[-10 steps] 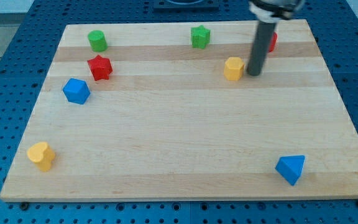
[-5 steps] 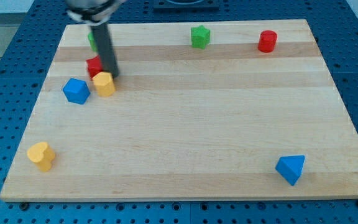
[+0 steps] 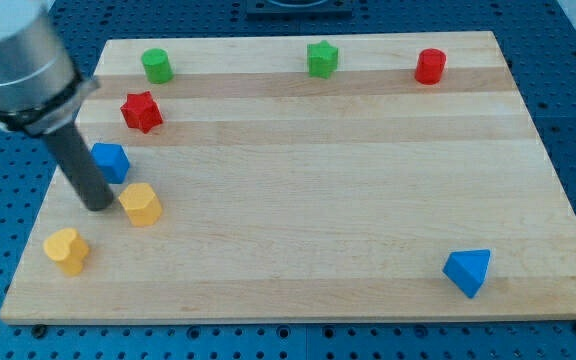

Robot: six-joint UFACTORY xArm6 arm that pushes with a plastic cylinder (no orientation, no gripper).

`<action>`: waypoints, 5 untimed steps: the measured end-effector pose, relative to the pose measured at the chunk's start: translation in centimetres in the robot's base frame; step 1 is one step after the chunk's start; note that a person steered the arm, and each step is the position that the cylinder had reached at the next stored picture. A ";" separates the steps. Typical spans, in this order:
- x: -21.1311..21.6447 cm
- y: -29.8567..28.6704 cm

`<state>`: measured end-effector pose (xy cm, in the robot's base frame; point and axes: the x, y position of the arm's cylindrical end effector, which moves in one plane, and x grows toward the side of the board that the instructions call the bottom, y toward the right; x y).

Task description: Drag the hexagon diagonal to the cube

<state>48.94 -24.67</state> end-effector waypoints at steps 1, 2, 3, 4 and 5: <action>-1.3 -0.7; -2.8 -0.7; -2.8 -0.7; -2.8 0.2; -2.8 1.5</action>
<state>46.11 -23.15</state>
